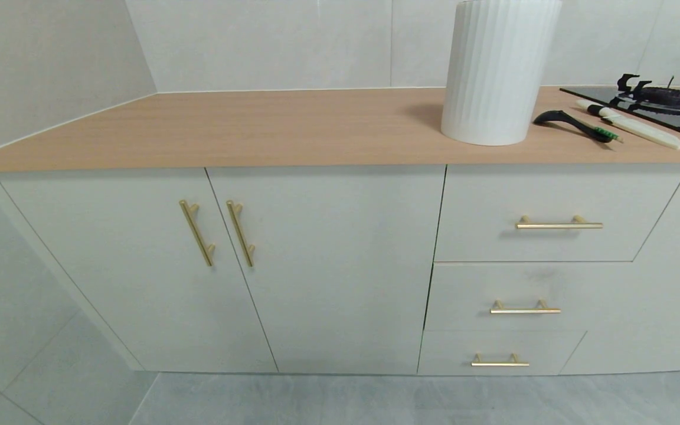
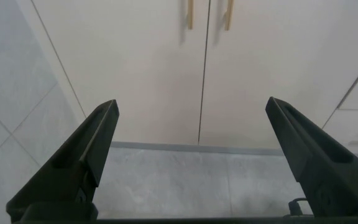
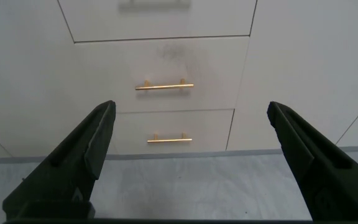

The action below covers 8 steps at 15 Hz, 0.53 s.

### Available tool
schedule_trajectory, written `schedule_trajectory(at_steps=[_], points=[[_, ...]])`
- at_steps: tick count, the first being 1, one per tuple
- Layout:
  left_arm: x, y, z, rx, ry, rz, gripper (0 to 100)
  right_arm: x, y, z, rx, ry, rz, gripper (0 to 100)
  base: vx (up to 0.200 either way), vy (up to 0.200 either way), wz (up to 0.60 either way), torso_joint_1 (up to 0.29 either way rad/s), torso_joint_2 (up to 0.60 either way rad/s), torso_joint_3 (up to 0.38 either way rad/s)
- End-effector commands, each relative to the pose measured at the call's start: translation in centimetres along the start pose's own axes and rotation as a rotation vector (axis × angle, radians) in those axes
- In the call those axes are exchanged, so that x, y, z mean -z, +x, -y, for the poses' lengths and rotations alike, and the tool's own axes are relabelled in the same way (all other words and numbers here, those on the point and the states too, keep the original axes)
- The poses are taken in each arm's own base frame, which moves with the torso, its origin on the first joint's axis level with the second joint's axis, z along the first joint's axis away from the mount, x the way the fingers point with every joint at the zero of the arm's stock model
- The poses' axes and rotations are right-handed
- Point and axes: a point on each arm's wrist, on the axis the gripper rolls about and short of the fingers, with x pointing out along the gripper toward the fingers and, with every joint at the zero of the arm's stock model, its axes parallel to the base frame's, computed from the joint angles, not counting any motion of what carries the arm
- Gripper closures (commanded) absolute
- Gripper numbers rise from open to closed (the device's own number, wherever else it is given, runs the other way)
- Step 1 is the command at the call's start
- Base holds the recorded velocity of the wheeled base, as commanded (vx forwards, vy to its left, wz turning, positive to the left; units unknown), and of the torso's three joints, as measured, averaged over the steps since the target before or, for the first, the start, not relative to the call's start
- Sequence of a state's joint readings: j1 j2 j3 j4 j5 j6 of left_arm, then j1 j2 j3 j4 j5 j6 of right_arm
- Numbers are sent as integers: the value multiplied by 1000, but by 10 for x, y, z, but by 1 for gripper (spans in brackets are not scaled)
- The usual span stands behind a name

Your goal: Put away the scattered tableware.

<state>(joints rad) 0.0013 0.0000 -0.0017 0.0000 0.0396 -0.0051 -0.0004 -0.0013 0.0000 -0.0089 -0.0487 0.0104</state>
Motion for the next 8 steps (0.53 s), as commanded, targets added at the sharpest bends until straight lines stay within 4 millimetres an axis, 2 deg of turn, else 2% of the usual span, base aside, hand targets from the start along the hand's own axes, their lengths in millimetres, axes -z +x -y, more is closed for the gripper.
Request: schedule_trajectory(at_steps=[1,7,8], points=[[0,0,0,-1,1,-2,0,0,0,0,-2,-9,-1,0,0,0,0,0,0,0],[0,0,0,-1,1,-2,0,-1,2,0,-5,-33,-24,0,0,0,0,0,0,0],[0,0,0,-1,1,-2,0,-9,1,0,-8,-30,-3,0,0,0,0,0,0,0]])
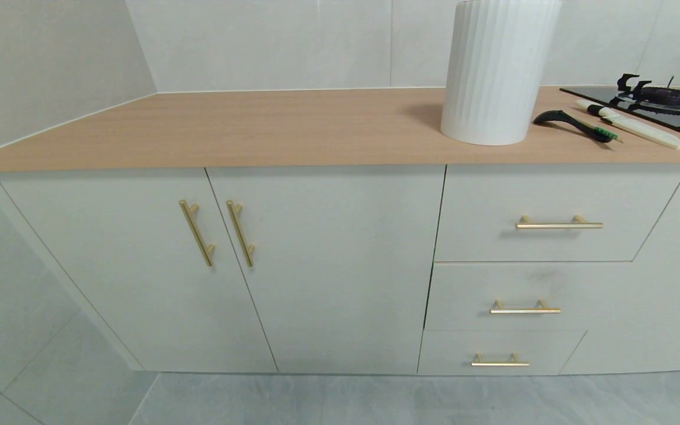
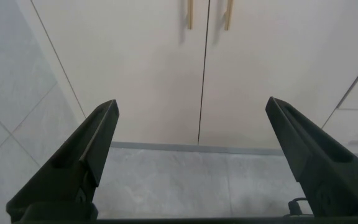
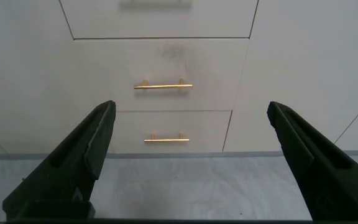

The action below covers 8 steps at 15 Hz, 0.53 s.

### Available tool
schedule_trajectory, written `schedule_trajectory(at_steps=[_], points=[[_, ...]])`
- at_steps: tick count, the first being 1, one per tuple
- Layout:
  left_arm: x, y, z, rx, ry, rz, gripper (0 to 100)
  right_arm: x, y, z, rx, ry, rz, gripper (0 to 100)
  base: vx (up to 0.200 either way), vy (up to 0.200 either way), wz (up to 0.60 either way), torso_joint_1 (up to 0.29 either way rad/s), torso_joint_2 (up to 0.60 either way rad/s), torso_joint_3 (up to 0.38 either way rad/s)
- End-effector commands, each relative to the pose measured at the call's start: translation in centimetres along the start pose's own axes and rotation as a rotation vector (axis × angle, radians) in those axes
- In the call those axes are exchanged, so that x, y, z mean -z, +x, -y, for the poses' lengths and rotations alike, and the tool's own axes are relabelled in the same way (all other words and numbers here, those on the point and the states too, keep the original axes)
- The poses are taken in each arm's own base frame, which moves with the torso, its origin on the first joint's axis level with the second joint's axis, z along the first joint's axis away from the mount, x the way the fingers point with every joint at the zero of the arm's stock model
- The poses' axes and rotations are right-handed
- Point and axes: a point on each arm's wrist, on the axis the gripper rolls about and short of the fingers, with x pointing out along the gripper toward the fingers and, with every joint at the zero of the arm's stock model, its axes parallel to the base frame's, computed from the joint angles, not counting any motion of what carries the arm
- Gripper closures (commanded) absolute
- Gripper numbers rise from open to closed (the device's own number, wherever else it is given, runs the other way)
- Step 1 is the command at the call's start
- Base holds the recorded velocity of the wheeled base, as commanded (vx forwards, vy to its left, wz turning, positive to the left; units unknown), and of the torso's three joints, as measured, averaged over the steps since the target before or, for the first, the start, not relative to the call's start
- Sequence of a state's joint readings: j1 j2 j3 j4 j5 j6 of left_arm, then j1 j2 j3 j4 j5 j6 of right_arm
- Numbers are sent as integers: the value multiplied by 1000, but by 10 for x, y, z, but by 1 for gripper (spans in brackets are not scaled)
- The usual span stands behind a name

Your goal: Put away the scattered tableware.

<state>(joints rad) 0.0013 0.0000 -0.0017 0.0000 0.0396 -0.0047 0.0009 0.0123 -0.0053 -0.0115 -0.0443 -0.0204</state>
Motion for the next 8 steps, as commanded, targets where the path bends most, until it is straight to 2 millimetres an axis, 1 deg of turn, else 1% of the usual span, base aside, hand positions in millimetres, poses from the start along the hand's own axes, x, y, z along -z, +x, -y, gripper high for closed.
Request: schedule_trajectory(at_steps=[1,2,3,5,6,7,8], points=[[0,0,0,-1,-1,-2,0,-41,-5,1,-36,43,89,0,0,0,0,0,0,0],[0,0,0,-1,0,-2,0,-68,-4,2,-100,112,92,0,0,0,0,0,0,0],[0,0,0,-1,0,-2,0,-85,12,0,-145,108,6,0,0,0,0,0,0,0],[0,0,0,-1,0,-2,0,-107,47,-4,-185,103,-135,0,0,0,0,0,0,0],[0,0,0,-1,-1,-2,0,-115,81,-9,-202,99,-274,0,0,0,0,0,0,0],[0,0,0,-1,0,-2,0,-117,99,-12,-203,95,-334,0,0,0,0,0,0,0],[0,0,0,-1,0,-2,0,-120,130,-17,-205,93,-419,0,0,0,0,0,0,0]])
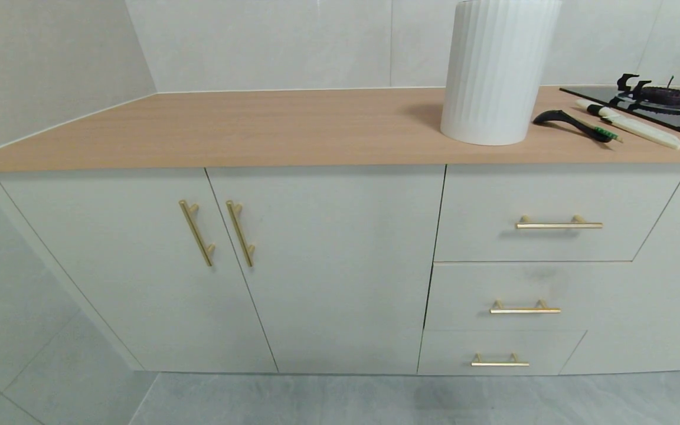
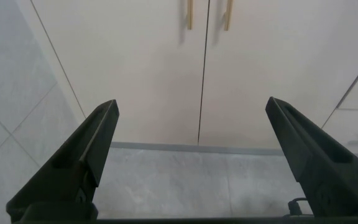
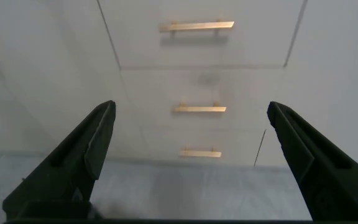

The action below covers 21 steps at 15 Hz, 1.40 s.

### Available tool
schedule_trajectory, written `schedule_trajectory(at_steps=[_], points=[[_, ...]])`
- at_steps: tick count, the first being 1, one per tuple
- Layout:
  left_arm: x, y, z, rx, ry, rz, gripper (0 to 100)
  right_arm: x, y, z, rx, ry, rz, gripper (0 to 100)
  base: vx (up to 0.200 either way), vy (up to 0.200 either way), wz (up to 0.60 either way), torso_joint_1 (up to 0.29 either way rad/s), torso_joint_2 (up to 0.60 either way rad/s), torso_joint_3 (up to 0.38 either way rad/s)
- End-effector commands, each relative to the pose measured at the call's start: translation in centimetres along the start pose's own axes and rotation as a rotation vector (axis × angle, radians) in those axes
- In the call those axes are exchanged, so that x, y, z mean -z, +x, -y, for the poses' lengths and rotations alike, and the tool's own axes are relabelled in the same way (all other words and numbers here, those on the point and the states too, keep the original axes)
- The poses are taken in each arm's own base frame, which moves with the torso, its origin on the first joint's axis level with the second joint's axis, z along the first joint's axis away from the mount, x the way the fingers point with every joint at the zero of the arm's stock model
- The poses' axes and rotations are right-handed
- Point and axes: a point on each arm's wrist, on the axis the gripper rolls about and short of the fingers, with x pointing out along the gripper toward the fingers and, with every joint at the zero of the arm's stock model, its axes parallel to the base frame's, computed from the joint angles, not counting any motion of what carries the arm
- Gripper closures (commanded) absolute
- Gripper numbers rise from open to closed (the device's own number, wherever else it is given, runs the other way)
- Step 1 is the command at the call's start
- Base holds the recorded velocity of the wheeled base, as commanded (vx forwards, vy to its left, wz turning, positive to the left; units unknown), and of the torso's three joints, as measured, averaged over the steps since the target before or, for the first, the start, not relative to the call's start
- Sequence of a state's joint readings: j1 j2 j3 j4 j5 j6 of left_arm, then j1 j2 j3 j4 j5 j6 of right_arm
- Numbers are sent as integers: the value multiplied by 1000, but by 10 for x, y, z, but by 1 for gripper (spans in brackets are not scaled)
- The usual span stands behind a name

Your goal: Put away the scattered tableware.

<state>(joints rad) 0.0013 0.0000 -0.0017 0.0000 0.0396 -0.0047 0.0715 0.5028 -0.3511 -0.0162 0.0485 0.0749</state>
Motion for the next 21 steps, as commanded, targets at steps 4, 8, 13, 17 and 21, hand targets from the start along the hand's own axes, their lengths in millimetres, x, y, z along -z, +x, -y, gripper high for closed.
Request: schedule_trajectory(at_steps=[4,8,13,17,21], points=[[0,0,0,-1,0,-2,0,-20,183,1,-22,-8,-529,0,0,0,0,0,0,0],[0,0,0,-1,-1,-2,0,6,244,4,-17,-26,-614,0,0,0,0,0,0,0],[0,0,0,-1,-1,-2,0,58,293,12,53,-45,-653,0,0,0,0,0,0,0],[0,0,0,-1,0,-2,0,83,314,23,145,-61,-609,0,0,0,0,0,0,0],[0,0,0,-1,0,-2,0,105,332,31,192,-62,-559,0,0,0,0,0,0,0]])
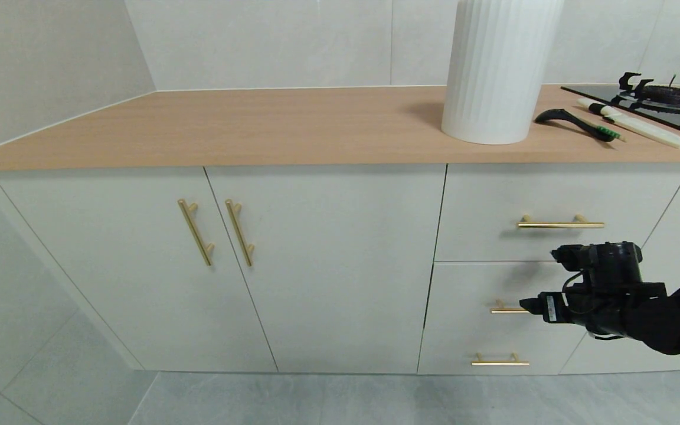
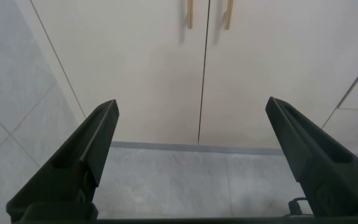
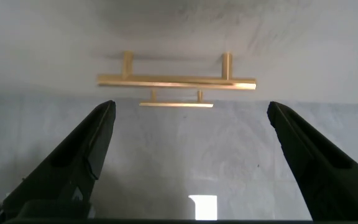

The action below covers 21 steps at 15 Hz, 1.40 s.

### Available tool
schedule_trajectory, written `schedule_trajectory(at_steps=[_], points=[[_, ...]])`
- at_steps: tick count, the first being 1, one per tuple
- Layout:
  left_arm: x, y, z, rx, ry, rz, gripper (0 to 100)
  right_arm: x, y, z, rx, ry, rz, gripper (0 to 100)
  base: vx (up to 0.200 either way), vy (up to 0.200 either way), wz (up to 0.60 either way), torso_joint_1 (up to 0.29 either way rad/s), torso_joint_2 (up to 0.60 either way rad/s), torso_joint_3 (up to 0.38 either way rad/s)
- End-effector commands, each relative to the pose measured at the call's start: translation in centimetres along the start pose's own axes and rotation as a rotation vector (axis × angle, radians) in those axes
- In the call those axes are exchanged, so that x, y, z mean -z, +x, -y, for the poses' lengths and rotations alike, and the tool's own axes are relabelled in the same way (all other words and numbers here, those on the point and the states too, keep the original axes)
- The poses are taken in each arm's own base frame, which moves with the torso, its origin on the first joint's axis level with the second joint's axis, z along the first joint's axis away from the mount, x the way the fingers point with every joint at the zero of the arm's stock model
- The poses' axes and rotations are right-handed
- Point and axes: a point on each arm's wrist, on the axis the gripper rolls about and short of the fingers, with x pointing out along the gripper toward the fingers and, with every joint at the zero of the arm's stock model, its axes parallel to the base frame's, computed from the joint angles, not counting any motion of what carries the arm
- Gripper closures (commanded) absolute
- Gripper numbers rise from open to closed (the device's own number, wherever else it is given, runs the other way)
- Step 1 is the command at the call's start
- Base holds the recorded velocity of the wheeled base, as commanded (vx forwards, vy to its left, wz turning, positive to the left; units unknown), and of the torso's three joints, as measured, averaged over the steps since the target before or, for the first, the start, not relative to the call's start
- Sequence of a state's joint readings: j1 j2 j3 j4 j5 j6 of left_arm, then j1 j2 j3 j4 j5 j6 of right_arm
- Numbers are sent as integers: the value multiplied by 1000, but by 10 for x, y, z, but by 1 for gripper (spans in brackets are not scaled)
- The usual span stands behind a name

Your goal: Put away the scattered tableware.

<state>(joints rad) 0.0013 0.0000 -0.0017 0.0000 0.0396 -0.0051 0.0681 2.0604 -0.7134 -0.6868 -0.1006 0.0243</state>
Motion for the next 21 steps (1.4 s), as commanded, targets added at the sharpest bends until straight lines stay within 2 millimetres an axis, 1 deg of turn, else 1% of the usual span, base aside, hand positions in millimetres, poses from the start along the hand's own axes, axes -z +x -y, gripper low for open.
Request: schedule_trajectory(at_steps=[1,7,10,13,21], points=[[0,0,0,-1,-1,-2,0,15,20,1,23,3,-24,0,0,0,0,0,0,0],[0,0,0,-1,1,-2,0,18,29,2,33,8,-1,0,0,0,0,0,0,0],[0,0,0,-1,-1,-2,0,21,41,1,87,15,63,0,0,0,0,0,0,0],[0,0,0,-1,-1,-2,0,27,51,0,90,14,77,0,0,0,0,0,0,0],[0,0,0,-1,1,-2,0,34,57,0,106,-5,62,0,0,0,0,0,0,0]])
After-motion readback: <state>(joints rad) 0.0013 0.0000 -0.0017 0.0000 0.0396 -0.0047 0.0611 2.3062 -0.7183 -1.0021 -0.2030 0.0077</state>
